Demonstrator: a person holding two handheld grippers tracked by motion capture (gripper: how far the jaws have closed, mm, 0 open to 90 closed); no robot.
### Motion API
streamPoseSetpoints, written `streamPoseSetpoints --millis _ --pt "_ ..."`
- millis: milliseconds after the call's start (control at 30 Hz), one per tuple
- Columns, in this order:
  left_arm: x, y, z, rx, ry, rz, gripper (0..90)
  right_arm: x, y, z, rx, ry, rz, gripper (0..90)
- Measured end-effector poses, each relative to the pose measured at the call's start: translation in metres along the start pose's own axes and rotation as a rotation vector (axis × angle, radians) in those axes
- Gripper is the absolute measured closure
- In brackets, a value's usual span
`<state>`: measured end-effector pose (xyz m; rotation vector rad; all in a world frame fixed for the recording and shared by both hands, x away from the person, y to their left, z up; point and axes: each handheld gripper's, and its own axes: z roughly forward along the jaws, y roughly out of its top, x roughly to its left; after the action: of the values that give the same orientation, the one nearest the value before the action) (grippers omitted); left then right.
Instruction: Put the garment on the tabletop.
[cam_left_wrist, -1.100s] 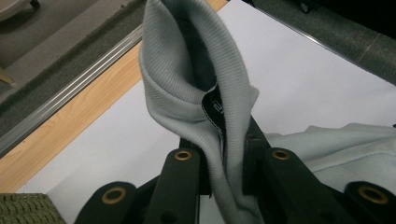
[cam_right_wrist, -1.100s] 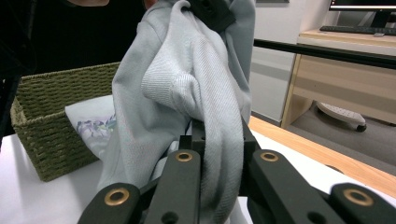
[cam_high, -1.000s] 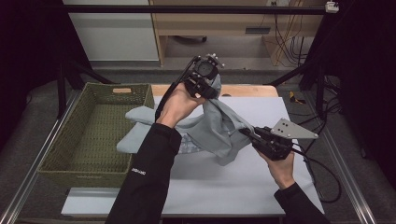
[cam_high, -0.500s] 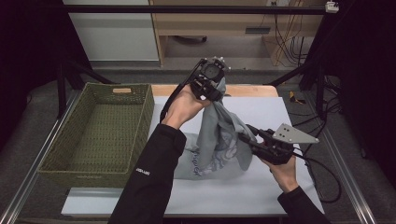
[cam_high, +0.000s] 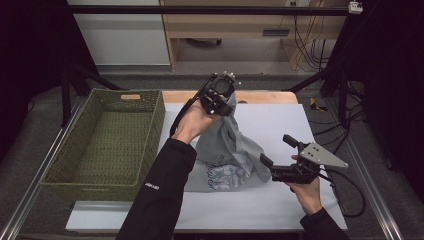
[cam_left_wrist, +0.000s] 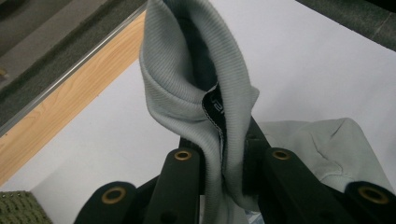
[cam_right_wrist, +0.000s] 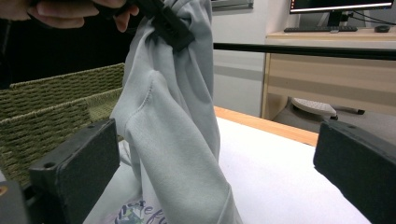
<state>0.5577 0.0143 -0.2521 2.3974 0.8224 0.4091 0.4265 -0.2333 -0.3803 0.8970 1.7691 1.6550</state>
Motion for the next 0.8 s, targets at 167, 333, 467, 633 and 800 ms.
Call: streamPoseSetpoints --millis 167,333,467,633,800 --pt "0.001 -0.009 0.003 -0.017 0.003 -0.005 79.5 -0.002 -0.004 -0.005 -0.012 -0.013 0.005 0.4" --pt "-0.001 -0.018 0.007 -0.043 0.005 -0.002 79.4 -0.005 -0.011 -0.015 -0.016 -0.017 0.031 0.4" --pt "-0.004 -0.025 0.008 -0.061 0.005 0.000 79.2 -0.008 -0.017 -0.021 -0.015 -0.024 0.031 0.4" --pt "-0.007 -0.037 0.009 -0.097 0.002 0.004 79.0 -0.013 -0.030 -0.026 0.001 -0.025 0.031 0.4" --pt "-0.015 -0.051 0.009 -0.146 -0.022 0.012 78.8 -0.018 -0.038 -0.029 0.018 -0.029 0.035 0.4"
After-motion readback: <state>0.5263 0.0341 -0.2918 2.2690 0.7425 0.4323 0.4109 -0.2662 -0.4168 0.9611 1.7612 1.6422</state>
